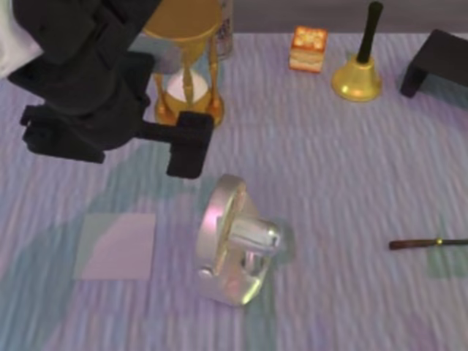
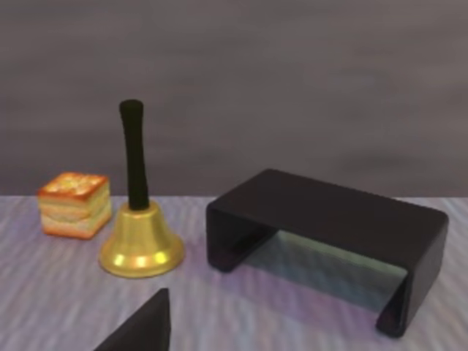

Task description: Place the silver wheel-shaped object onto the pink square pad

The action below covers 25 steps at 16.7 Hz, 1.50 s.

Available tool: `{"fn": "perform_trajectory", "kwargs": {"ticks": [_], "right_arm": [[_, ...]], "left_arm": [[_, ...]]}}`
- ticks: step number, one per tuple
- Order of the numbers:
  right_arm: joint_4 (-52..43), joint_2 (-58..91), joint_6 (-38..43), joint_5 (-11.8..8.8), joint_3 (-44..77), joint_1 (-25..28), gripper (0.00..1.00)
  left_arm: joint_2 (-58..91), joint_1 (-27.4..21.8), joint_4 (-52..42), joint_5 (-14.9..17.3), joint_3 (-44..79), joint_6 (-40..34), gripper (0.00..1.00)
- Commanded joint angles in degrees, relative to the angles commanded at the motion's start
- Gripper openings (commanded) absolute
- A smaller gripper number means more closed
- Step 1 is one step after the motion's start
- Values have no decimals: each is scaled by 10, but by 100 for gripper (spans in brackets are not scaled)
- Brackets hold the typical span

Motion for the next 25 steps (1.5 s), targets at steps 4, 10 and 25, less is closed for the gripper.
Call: {"fn": "perform_trajectory", "kwargs": {"ticks": [4, 10, 25], "right_arm": [[0, 0, 0, 0, 0, 0, 100], [0, 0, 0, 0, 0, 0, 100], [0, 0, 0, 0, 0, 0, 100]], "left_arm": [[167, -56, -109, 2, 167, -35, 100], [258, -89, -171, 4, 265, -55, 100], [257, -88, -57, 4, 149, -54, 100]]}}
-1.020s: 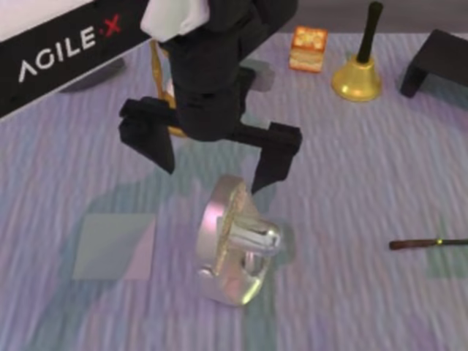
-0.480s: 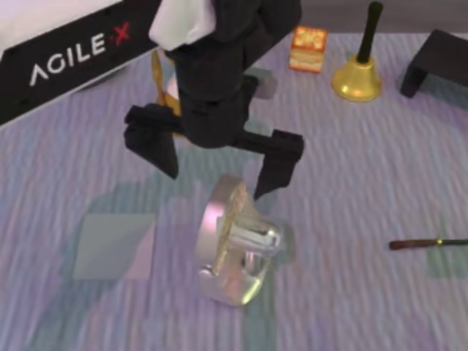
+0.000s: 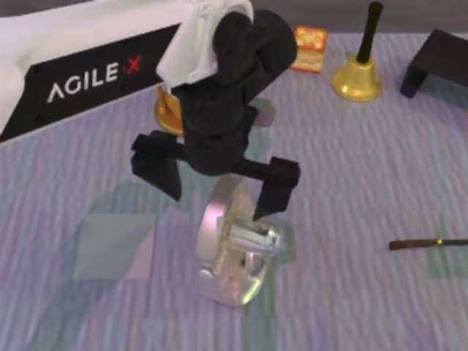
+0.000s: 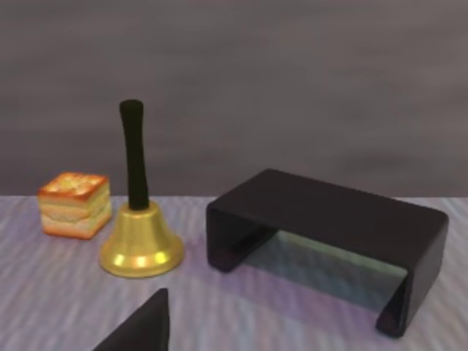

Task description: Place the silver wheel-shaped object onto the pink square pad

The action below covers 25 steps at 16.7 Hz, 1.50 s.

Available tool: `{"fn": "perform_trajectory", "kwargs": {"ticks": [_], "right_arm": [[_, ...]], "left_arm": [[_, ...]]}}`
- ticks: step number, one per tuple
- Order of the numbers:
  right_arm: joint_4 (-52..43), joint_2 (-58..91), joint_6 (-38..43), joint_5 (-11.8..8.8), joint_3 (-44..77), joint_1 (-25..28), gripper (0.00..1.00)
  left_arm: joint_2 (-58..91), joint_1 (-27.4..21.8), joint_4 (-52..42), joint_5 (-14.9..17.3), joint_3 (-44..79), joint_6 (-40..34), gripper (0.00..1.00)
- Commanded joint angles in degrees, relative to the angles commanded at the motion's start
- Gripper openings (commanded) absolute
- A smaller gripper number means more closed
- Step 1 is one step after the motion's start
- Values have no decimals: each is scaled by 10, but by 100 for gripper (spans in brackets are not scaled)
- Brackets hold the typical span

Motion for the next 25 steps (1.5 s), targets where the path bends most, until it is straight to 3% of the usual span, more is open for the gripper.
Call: {"fn": "perform_trajectory", "kwargs": {"ticks": [2, 15, 25], "right_arm": [[0, 0, 0, 0, 0, 0, 100], [0, 0, 0, 0, 0, 0, 100], [0, 0, 0, 0, 0, 0, 100]], "left_arm": [[0, 0, 0, 0, 0, 0, 100], [0, 0, 0, 0, 0, 0, 2], [0, 0, -2, 0, 2, 1, 0]]}}
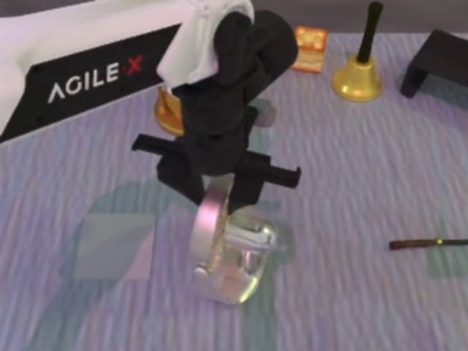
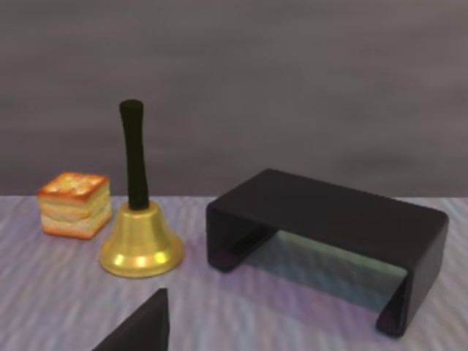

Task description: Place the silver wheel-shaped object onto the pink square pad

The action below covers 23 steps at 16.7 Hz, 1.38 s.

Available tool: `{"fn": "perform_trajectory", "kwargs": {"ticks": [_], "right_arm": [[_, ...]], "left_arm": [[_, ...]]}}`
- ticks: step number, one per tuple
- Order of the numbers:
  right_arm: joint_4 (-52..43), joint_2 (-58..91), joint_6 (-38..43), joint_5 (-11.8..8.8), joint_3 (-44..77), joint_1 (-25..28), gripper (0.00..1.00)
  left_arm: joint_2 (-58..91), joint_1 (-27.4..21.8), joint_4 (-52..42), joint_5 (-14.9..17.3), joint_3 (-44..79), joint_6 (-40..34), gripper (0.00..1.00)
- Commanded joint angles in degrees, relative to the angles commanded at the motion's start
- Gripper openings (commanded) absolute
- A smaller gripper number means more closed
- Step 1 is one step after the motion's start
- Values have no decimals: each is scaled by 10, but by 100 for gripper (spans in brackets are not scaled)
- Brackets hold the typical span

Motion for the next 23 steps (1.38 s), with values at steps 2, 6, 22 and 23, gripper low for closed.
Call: {"fn": "perform_trajectory", "kwargs": {"ticks": [2, 6, 22, 23], "right_arm": [[0, 0, 0, 0, 0, 0, 100], [0, 0, 0, 0, 0, 0, 100], [0, 0, 0, 0, 0, 0, 100], [0, 0, 0, 0, 0, 0, 100]], "left_arm": [[1, 1, -22, 0, 22, 0, 0], [2, 8, -93, 0, 95, -1, 0], [-49, 79, -111, 1, 46, -332, 0], [-59, 91, -109, 2, 33, -392, 0]]}}
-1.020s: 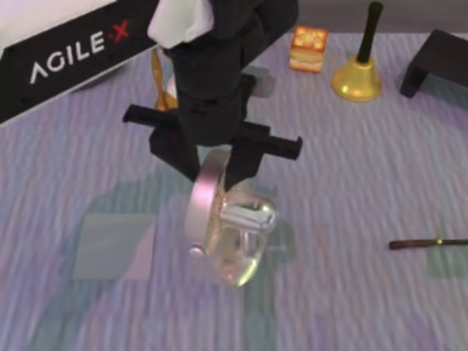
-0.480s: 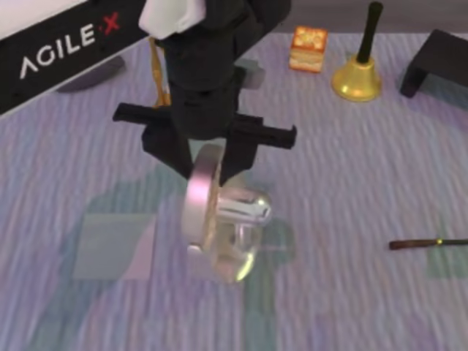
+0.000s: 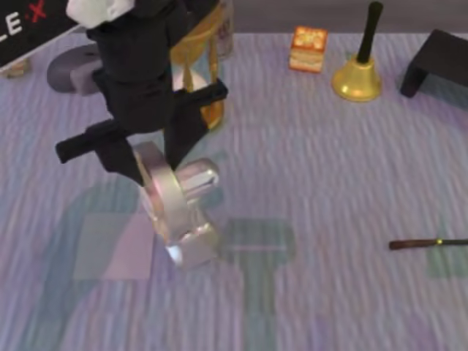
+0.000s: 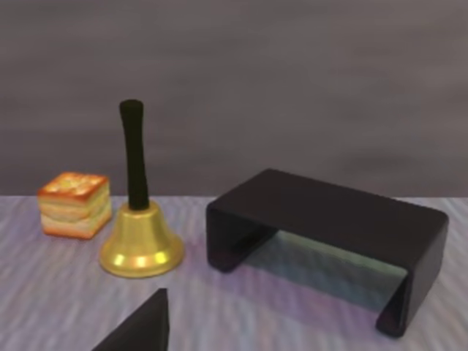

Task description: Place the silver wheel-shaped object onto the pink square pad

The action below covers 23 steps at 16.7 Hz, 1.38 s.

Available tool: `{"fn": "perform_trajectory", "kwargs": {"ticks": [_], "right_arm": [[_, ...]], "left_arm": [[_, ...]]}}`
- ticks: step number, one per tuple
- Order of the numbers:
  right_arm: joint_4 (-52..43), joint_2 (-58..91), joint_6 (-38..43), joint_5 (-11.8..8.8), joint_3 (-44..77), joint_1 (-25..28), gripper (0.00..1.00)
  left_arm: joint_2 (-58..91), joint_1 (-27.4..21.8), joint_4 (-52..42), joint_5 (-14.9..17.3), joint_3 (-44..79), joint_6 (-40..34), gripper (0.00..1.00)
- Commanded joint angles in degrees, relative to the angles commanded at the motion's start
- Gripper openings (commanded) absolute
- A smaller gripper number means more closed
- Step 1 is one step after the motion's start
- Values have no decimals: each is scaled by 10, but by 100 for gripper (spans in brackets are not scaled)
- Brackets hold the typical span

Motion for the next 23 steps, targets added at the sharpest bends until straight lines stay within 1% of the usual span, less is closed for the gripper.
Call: {"fn": "perform_trajectory", "kwargs": {"ticks": [4, 6, 8, 10, 13, 18, 23], "right_arm": [[0, 0, 0, 0, 0, 0, 100], [0, 0, 0, 0, 0, 0, 100], [0, 0, 0, 0, 0, 0, 100], [0, 0, 0, 0, 0, 0, 100], [0, 0, 0, 0, 0, 0, 100], [0, 0, 0, 0, 0, 0, 100], [0, 0, 0, 0, 0, 0, 100]], "left_arm": [[-46, 51, 9, 1, -56, -239, 0], [-69, 74, 15, 1, -85, -338, 0], [-90, 95, 21, 1, -110, -413, 0], [-106, 110, 26, 2, -129, -465, 0], [-117, 121, 30, 2, -142, -496, 0], [-115, 118, 31, 2, -142, -494, 0], [-110, 122, 98, 2, -202, -494, 0]]}}
